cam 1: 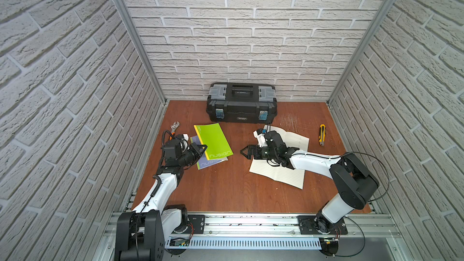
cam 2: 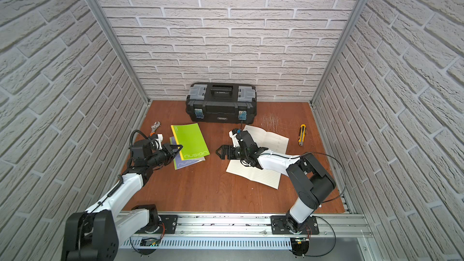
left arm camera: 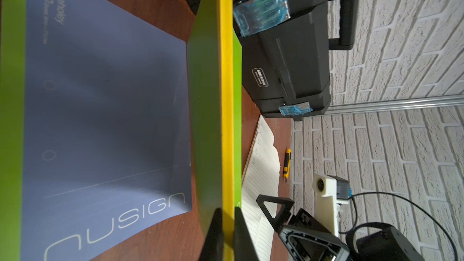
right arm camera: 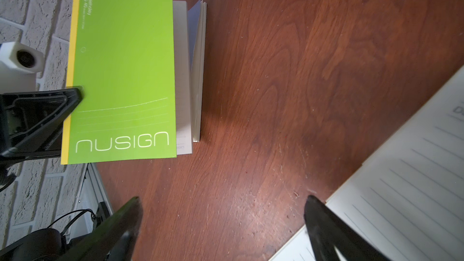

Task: Close the notebook
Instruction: Place the notebook at the notebook.

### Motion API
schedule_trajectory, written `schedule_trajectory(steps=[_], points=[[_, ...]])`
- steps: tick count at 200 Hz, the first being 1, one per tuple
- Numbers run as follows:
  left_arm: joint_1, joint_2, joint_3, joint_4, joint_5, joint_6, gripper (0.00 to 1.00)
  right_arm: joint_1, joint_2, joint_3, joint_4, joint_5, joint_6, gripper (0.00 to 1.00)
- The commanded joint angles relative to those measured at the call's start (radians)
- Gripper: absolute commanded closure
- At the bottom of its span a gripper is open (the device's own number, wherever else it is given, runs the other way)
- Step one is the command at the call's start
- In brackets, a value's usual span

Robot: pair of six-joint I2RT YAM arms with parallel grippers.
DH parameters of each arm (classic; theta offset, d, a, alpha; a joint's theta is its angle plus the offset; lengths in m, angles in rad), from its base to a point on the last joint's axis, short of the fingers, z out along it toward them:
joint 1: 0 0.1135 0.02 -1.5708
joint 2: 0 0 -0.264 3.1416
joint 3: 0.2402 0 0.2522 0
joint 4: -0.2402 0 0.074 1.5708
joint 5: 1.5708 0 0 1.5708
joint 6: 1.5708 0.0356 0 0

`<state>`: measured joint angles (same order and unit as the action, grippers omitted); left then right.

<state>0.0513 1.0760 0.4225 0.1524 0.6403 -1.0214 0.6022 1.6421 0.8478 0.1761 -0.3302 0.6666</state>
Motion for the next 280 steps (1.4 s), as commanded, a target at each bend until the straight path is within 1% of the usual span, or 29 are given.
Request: schedule_trajectory(steps=[1,20,92,129,173,194,215,245,272,280], points=[[0.014,0.018,-0.004,0.055,0.046,0.045,1.00,0.004,0.002,-0.006,0.039,-0.004,-0.001,0.00],[0.023,0.021,0.011,0.019,0.037,0.084,1.00,0.004,0.002,-0.011,0.039,0.002,-0.001,0.00],[0.065,0.000,0.007,-0.030,0.011,0.142,1.00,0.005,0.012,-0.011,0.045,-0.007,0.002,0.00],[0.068,0.010,-0.009,-0.026,-0.068,0.163,1.00,0.005,0.018,-0.016,0.052,-0.009,0.009,0.00],[0.068,0.126,-0.010,0.021,-0.093,0.184,1.00,0.004,0.019,-0.016,0.053,-0.009,0.009,0.00],[0.068,0.159,-0.010,0.029,-0.109,0.202,1.00,0.006,0.016,-0.022,0.054,-0.004,0.010,0.00],[0.068,0.164,0.001,-0.020,-0.140,0.229,1.00,0.006,0.017,-0.023,0.053,-0.003,0.009,0.00],[0.068,0.153,0.009,-0.109,-0.220,0.272,1.00,0.005,0.025,-0.022,0.061,-0.009,0.016,0.00],[0.066,0.155,0.006,-0.135,-0.257,0.285,1.00,0.005,0.030,-0.022,0.066,-0.014,0.018,0.00],[0.066,0.157,0.002,-0.136,-0.265,0.288,0.98,0.005,0.030,-0.023,0.067,-0.015,0.018,0.00]])
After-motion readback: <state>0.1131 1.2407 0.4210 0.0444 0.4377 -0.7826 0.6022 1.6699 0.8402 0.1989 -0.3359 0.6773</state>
